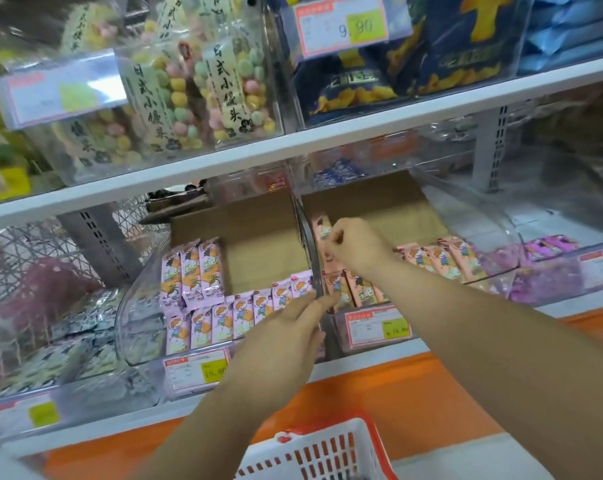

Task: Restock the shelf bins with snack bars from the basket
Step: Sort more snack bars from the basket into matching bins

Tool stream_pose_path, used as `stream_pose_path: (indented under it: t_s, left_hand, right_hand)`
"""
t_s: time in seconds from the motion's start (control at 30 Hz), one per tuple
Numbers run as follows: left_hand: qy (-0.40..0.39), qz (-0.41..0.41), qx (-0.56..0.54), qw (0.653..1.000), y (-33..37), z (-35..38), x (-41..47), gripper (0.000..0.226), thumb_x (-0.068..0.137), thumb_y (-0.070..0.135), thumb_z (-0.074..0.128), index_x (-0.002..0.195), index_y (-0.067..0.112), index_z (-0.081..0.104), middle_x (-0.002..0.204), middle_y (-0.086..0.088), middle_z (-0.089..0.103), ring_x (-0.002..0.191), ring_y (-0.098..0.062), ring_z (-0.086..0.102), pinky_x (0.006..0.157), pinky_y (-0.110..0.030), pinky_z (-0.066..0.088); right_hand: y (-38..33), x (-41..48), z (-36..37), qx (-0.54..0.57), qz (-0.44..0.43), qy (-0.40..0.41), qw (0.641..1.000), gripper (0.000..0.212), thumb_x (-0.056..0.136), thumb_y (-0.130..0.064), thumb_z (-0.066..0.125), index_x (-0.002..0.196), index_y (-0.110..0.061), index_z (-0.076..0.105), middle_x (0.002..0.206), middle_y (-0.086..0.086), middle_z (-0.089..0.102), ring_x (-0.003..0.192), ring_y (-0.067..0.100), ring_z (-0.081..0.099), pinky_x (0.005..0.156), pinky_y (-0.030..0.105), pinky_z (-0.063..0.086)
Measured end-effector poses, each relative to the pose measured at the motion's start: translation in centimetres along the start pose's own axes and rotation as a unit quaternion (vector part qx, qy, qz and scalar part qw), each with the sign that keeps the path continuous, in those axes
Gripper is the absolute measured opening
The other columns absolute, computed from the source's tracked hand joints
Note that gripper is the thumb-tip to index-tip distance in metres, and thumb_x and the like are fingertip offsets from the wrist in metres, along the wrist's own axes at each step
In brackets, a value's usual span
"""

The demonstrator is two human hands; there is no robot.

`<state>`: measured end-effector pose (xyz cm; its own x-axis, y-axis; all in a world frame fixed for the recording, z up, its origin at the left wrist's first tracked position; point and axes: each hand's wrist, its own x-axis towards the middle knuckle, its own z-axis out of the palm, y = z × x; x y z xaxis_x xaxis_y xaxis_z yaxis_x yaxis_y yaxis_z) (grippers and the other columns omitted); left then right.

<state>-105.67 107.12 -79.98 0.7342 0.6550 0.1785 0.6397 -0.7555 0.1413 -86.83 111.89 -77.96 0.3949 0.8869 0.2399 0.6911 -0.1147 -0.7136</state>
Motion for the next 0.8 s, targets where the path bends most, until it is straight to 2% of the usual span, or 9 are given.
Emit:
stream_pose_path:
  t_s: [0.03, 0.1, 0.2, 0.27, 0.37, 0.47, 0.6, 0.7, 0.8]
  left_hand:
    - [0.004, 0.003, -0.002, 1.000, -0.1, 0.1, 0.0, 0.049, 0.102, 0.033, 0.032, 0.145, 0.046, 0.013, 0.154, 0.015, 0.022, 0.125, -0.013, 0.046, 0.097, -0.029, 0.042]
    - [0.010, 0.004, -0.006, 1.000, -0.2, 0.3, -0.1, 0.050, 0.102, 0.034, 0.033, 0.145, 0.046, 0.013, 0.154, 0.016, 0.022, 0.125, -0.013, 0.046, 0.100, -0.029, 0.041]
    - [0.017, -0.001, 0.000, 1.000, -0.2, 0.5, 0.0, 0.050, 0.101, 0.035, 0.033, 0.145, 0.047, 0.012, 0.155, 0.016, 0.021, 0.127, -0.015, 0.046, 0.105, -0.032, 0.038]
    - [0.019, -0.003, 0.007, 1.000, -0.1, 0.6, 0.0, 0.050, 0.101, 0.036, 0.033, 0.145, 0.047, 0.012, 0.155, 0.016, 0.020, 0.128, -0.015, 0.045, 0.108, -0.030, 0.035]
    - [0.016, -0.005, 0.013, 1.000, 0.0, 0.6, -0.1, 0.050, 0.101, 0.036, 0.033, 0.145, 0.047, 0.011, 0.155, 0.016, 0.020, 0.128, -0.016, 0.045, 0.109, -0.032, 0.035]
    - [0.010, -0.007, 0.034, 0.999, 0.2, 0.5, -0.1, 0.052, 0.101, 0.036, 0.033, 0.145, 0.046, 0.009, 0.156, 0.014, 0.018, 0.133, -0.017, 0.039, 0.113, -0.033, 0.030]
    - [-0.005, -0.021, 0.070, 0.997, 1.0, 0.1, -0.4, 0.058, 0.101, 0.035, 0.035, 0.148, 0.042, 0.002, 0.159, 0.011, 0.009, 0.143, -0.020, 0.023, 0.118, -0.030, 0.007]
    - [-0.022, -0.024, 0.080, 0.996, 1.1, -0.1, -0.5, 0.064, 0.101, 0.035, 0.038, 0.148, 0.042, -0.003, 0.160, 0.010, 0.008, 0.144, -0.020, 0.020, 0.118, -0.031, 0.004]
    - [-0.022, -0.020, 0.087, 0.996, 0.9, 0.2, -0.7, 0.067, 0.100, 0.034, 0.040, 0.149, 0.040, -0.006, 0.160, 0.008, 0.008, 0.145, -0.018, 0.017, 0.118, -0.035, 0.002]
  right_hand:
    - [0.2, 0.1, 0.3, 0.001, -0.010, -0.026, 1.000, 0.007, 0.091, -0.019, 0.060, 0.084, -0.020, 0.062, 0.093, 0.005, 0.067, 0.087, 0.024, 0.062, 0.078, 0.035, 0.052]
    - [0.6, 0.0, 0.1, -0.012, -0.024, -0.058, 0.998, 0.021, 0.092, -0.008, 0.055, 0.101, -0.021, 0.067, 0.109, 0.005, 0.067, 0.091, 0.022, 0.062, 0.082, 0.034, 0.052]
    - [1.2, -0.7, -1.1, -0.037, -0.052, -0.124, 0.990, 0.044, 0.093, -0.001, 0.046, 0.127, -0.025, 0.058, 0.129, 0.005, 0.057, 0.073, 0.018, 0.061, 0.061, 0.025, 0.048]
    - [1.4, -1.5, -1.8, -0.074, -0.066, -0.157, 0.983, 0.050, 0.095, -0.006, 0.043, 0.139, -0.031, 0.046, 0.123, 0.004, 0.058, 0.065, 0.014, 0.058, 0.056, 0.026, 0.046]
    - [1.8, -2.7, -2.6, -0.213, -0.069, -0.162, 0.961, 0.045, 0.098, -0.028, 0.042, 0.143, -0.033, 0.037, 0.135, 0.002, 0.052, 0.116, 0.026, 0.052, 0.095, 0.040, 0.044]
    - [2.1, -3.7, -2.6, -0.310, -0.054, -0.206, 0.927, 0.048, 0.100, -0.044, 0.031, 0.145, -0.028, 0.033, 0.152, 0.001, 0.034, 0.137, 0.031, 0.031, 0.112, 0.046, 0.026]
    - [1.9, -4.1, -3.2, -0.315, -0.051, -0.225, 0.921, 0.054, 0.100, -0.049, 0.024, 0.149, -0.027, 0.023, 0.158, 0.001, 0.020, 0.143, 0.030, 0.018, 0.116, 0.049, 0.018]
    - [2.4, -4.6, -4.2, -0.326, -0.014, -0.179, 0.928, 0.056, 0.099, -0.051, 0.023, 0.149, -0.026, 0.024, 0.156, 0.008, 0.021, 0.142, 0.031, 0.018, 0.115, 0.046, 0.016]
    - [2.7, -5.5, -5.2, -0.292, 0.023, -0.198, 0.935, 0.059, 0.099, -0.053, 0.024, 0.150, -0.023, 0.023, 0.157, 0.010, 0.021, 0.143, 0.030, 0.019, 0.114, 0.042, 0.020]
